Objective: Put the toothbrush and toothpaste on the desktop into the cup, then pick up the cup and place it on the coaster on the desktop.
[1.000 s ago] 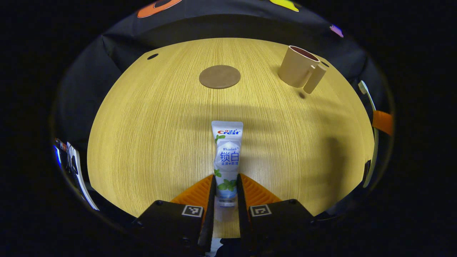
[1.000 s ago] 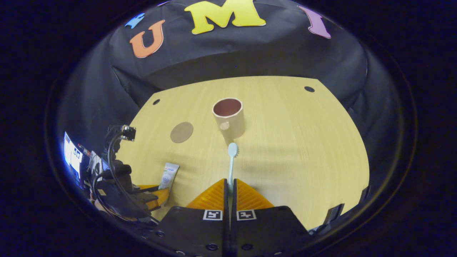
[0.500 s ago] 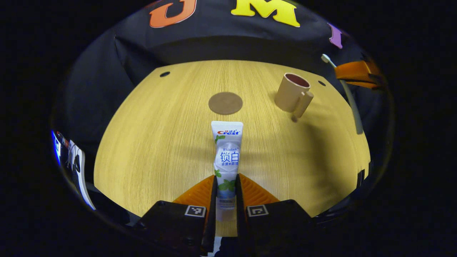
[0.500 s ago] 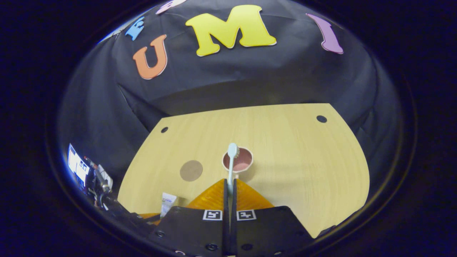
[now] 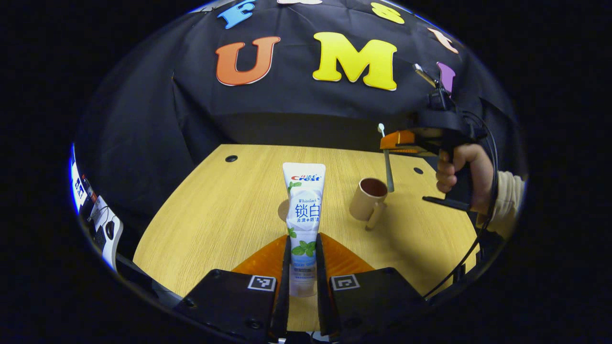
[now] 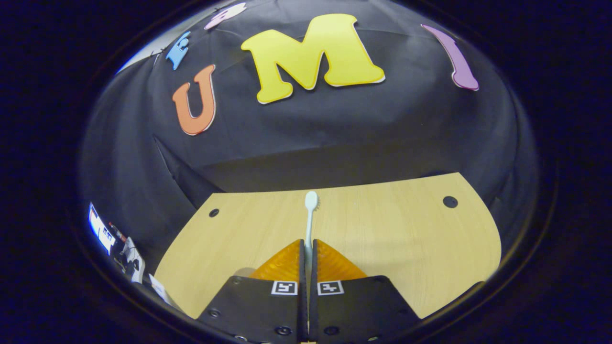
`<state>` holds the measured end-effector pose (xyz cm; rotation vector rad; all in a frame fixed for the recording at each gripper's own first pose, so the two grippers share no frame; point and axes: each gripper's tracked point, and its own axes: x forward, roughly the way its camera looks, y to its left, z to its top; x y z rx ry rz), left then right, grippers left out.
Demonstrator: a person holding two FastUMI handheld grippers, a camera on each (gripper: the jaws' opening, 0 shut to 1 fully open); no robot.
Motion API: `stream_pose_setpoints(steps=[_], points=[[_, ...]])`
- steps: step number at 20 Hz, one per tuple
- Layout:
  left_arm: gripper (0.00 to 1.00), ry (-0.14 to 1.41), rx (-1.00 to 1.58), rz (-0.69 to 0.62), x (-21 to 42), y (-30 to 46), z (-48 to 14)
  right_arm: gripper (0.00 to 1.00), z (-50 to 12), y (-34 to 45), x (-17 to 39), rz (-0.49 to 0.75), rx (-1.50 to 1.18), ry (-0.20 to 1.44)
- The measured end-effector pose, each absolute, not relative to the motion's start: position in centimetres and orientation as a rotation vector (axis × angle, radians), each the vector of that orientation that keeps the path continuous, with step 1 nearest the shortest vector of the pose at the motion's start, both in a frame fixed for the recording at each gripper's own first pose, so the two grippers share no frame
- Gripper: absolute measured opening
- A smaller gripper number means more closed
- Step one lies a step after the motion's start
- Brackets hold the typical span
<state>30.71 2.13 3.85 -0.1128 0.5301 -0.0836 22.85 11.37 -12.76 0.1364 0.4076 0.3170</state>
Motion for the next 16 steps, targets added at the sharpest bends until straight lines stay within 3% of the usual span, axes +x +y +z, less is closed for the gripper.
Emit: stream_pose_setpoints(steps=[6,12,14,16], points=[[0.28,0.431,-0.102,-0.081,32.8,2.3,7.2,0.0,-14.2,12.7,26.4,0.321,0.137,0.354],[0.28,0.425,-0.119,-0.037,33.3,2.2,7.4,0.01,-18.6,13.0,27.0,0.32,0.057,0.39],[0.28,0.408,-0.104,-0.03,34.0,2.2,7.9,0.05,-18.7,13.2,26.0,0.351,0.059,0.398],[0.28,0.395,-0.091,-0.031,34.8,2.0,8.2,0.15,-18.4,12.8,25.3,0.362,0.076,0.402]])
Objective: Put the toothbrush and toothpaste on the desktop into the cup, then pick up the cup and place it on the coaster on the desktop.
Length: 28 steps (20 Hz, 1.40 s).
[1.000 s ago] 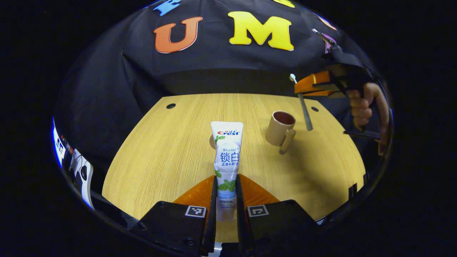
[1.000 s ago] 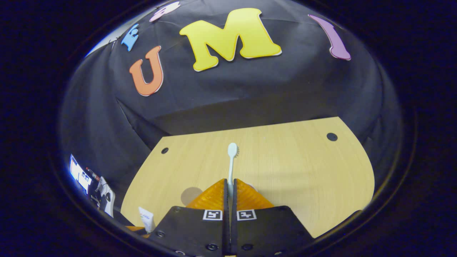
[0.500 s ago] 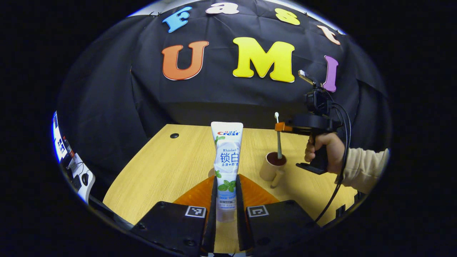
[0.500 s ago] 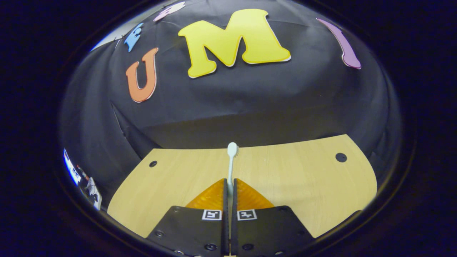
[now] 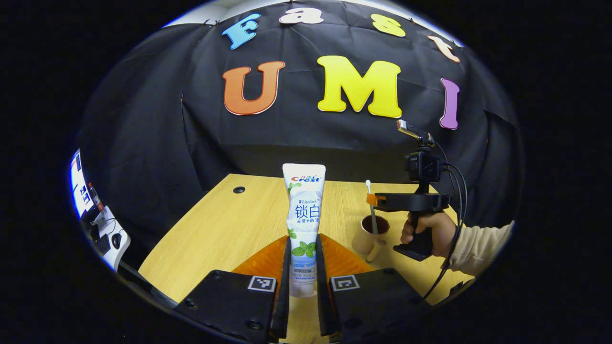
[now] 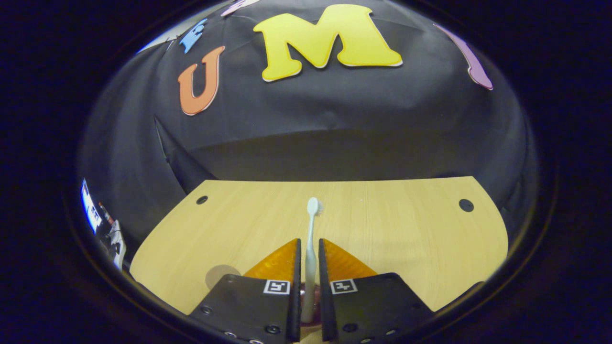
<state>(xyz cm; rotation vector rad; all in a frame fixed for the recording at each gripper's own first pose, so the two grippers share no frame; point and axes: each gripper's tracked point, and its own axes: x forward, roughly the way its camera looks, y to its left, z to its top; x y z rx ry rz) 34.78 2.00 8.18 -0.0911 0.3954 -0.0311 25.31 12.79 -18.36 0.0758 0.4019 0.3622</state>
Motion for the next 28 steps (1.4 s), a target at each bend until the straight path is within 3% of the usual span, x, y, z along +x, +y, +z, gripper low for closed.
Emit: stream_pose_setpoints(steps=[3,5,6,7,9,10,11,13,22,28], points=[[0.28,0.389,-0.113,-0.04,35.9,1.1,8.6,0.33,-17.5,11.9,24.0,0.375,0.104,0.401],[0.28,0.368,-0.114,-0.052,36.9,0.6,9.4,0.61,-16.5,11.5,22.6,0.394,0.162,0.404],[0.28,0.357,-0.101,-0.055,37.7,0.4,9.7,0.66,-16.0,11.0,22.1,0.384,0.159,0.398],[0.28,0.349,-0.096,-0.056,38.2,0.4,9.9,0.77,-15.5,10.5,21.5,0.384,0.145,0.384],[0.31,0.335,-0.118,-0.068,39.0,-0.4,10.5,0.85,-14.7,9.1,20.6,0.373,0.098,0.353],[0.27,0.327,-0.127,-0.08,39.7,-1.0,10.7,0.82,-14.3,8.3,20.1,0.368,0.08,0.341],[0.28,0.315,-0.128,-0.091,40.2,-1.5,11.0,0.91,-13.9,7.5,19.5,0.362,0.066,0.331],[0.28,0.279,-0.132,-0.115,41.6,-2.8,11.9,0.98,-13.7,5.7,18.3,0.349,0.047,0.328],[0.28,0.034,-0.274,-0.236,46.1,-11.6,14.2,0.97,-15.5,-4.1,15.1,0.251,0.02,0.266],[0.28,-0.005,-0.215,-0.292,47.3,-15.5,11.2,0.97,-17.9,-5.6,14.3,0.255,0.034,0.216]])
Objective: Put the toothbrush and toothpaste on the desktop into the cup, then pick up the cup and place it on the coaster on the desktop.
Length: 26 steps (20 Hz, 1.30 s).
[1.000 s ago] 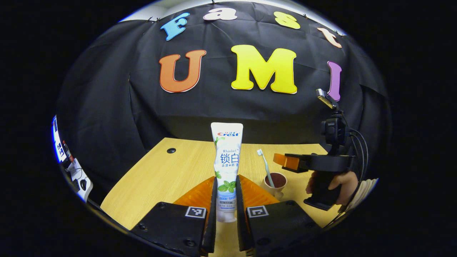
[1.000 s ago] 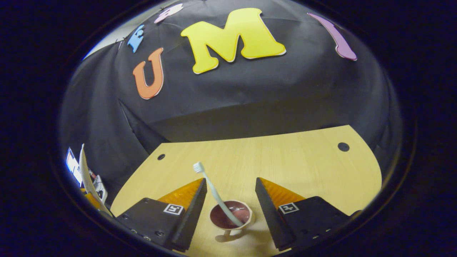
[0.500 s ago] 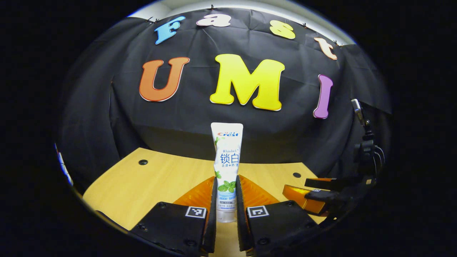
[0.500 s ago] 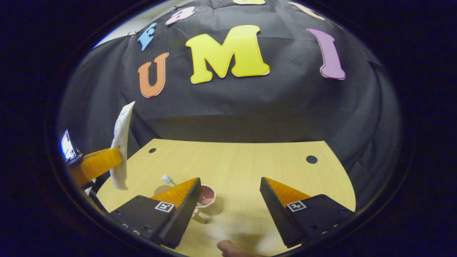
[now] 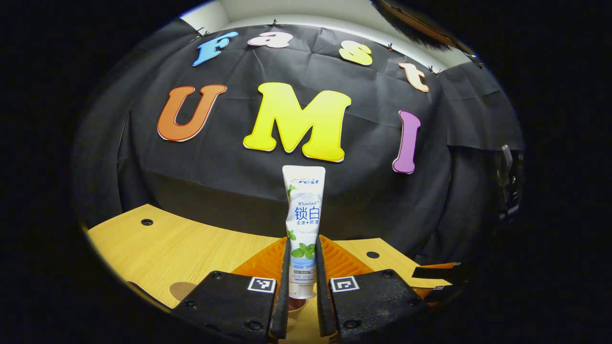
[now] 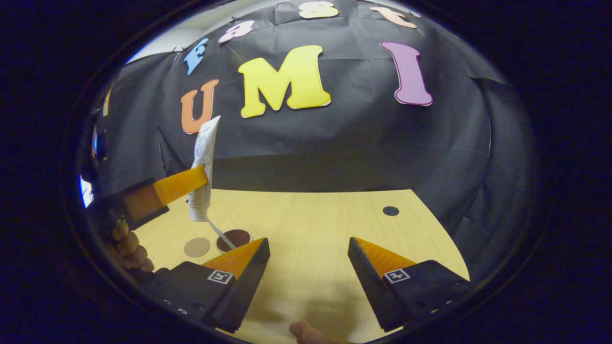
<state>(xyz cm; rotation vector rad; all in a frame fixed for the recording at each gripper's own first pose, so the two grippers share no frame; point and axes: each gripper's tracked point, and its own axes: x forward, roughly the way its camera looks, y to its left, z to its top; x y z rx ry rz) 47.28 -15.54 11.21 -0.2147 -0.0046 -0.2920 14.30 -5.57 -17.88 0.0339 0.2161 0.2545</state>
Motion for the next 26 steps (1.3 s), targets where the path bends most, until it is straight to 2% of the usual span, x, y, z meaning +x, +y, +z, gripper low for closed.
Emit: stream_pose_setpoints(steps=[4,5,11,12,13,14,15,17,18,19,20,21,22,23,26], points=[[0.28,0.004,-0.168,-0.24,48.7,-14.6,8.6,0.97,-20.0,-5.8,13.9,0.271,0.015,0.255],[0.28,0.013,-0.173,-0.235,48.9,-14.6,7.9,0.94,-20.4,-5.9,13.8,0.274,0.017,0.264],[0.29,0.05,-0.169,-0.21,49.5,-14.2,5.4,0.98,-21.0,-5.7,13.9,0.278,0.033,0.303],[0.29,0.049,-0.172,-0.206,49.7,-14.1,5.3,0.94,-21.1,-5.4,13.9,0.282,0.029,0.308],[0.3,0.055,-0.171,-0.203,49.7,-14.0,5.0,0.94,-21.2,-5.2,13.8,0.286,0.022,0.312],[0.36,0.059,-0.17,-0.197,49.8,-13.9,4.7,0.94,-21.1,-5.0,13.7,0.289,0.014,0.313],[0.35,0.056,-0.169,-0.19,49.7,-13.8,4.7,0.98,-20.9,-4.8,13.6,0.291,0.006,0.311],[0.38,0.043,-0.173,-0.21,49.4,-14.2,5.2,0.98,-20.5,-4.3,13.5,0.296,-0.011,0.304],[0.53,0.049,-0.17,-0.219,49.3,-14.3,5.3,0.98,-20.2,-4.0,13.5,0.298,-0.017,0.306],[0.4,0.06,-0.16,-0.235,48.9,-14.7,5.1,0.98,-19.8,-3.8,13.4,0.298,-0.017,0.306],[0.4,0.061,-0.151,-0.246,48.5,-14.8,5.5,0.97,-19.3,-3.6,13.4,0.296,-0.012,0.306],[0.53,0.062,-0.142,-0.266,48.0,-14.9,5.9,0.98,-18.9,-3.2,13.3,0.295,-0.007,0.313],[0.45,0.057,-0.128,-0.272,47.3,-14.7,6.7,0.94,-18.4,-2.7,13.1,0.296,-0.004,0.321],[0.46,0.061,-0.114,-0.274,46.8,-14.2,7.3,0.98,-17.8,-2.2,12.9,0.298,-0.003,0.326],[0.54,0.085,-0.099,-0.281,45.1,-12.6,9.4,0.98,-15.8,-0.6,12.1,0.303,-0.02,0.333]])
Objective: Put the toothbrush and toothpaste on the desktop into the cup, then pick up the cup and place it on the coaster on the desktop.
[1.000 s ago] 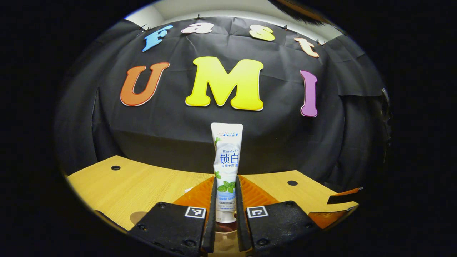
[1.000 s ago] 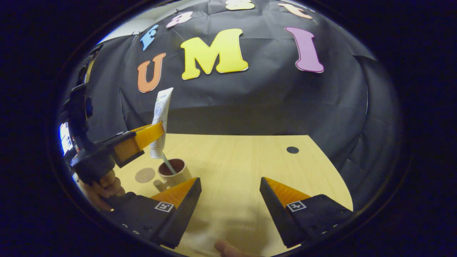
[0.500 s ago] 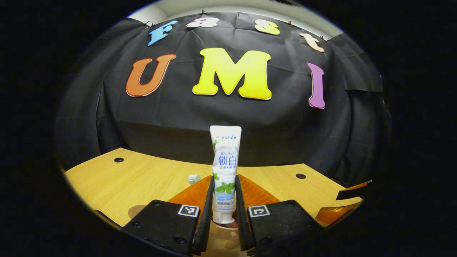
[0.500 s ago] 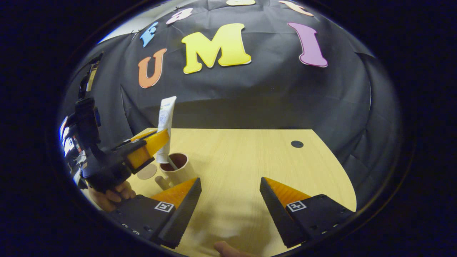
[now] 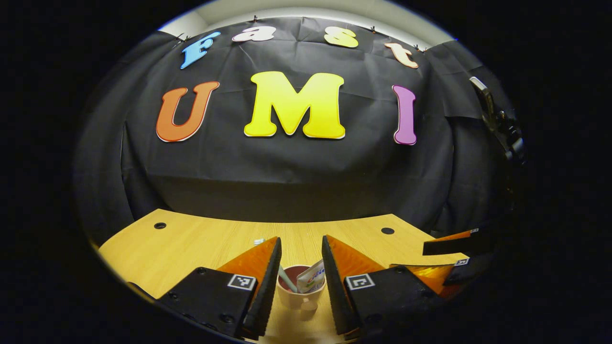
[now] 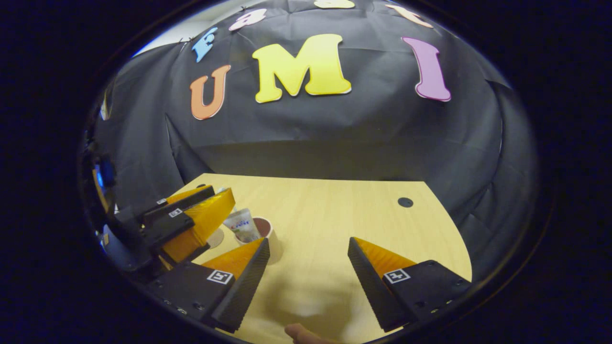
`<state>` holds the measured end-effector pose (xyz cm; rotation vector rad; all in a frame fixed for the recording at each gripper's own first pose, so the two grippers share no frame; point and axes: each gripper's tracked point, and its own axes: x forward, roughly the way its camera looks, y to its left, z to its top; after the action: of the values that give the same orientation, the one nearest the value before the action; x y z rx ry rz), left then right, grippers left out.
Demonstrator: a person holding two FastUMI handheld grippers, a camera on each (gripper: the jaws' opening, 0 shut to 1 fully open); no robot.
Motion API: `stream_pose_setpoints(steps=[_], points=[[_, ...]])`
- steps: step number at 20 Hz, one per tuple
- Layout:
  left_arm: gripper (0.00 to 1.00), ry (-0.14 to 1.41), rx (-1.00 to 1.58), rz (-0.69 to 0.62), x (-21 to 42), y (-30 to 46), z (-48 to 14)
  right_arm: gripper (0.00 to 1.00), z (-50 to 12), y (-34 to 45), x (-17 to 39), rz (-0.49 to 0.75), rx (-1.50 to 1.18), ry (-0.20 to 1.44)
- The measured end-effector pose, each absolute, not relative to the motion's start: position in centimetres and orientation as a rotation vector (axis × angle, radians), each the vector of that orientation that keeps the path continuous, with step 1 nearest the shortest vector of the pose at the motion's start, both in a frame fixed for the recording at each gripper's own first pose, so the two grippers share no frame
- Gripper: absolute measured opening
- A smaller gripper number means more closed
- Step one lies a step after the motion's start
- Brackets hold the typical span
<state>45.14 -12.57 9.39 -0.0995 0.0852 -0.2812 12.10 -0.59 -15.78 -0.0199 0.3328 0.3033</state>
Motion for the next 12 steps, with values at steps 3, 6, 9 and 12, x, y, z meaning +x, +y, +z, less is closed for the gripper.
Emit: stream_pose_setpoints(steps=[3,6,9,12], points=[[0.69,0.097,-0.066,-0.267,43.7,-10.2,11.5,0.94,-14.4,1.2,11.3,0.309,-0.006,0.351],[0.72,0.068,-0.041,-0.239,42.4,-7.3,14.3,0.97,-14.4,3.4,10.7,0.322,0.001,0.397],[0.73,0.038,0.0,-0.207,41.3,-4.3,16.7,0.97,-15.9,5.2,10.5,0.323,-0.053,0.457],[0.73,0.025,0.002,-0.198,39.9,-2.0,18.2,0.97,-18.4,7.2,10.6,0.322,-0.064,0.548]])
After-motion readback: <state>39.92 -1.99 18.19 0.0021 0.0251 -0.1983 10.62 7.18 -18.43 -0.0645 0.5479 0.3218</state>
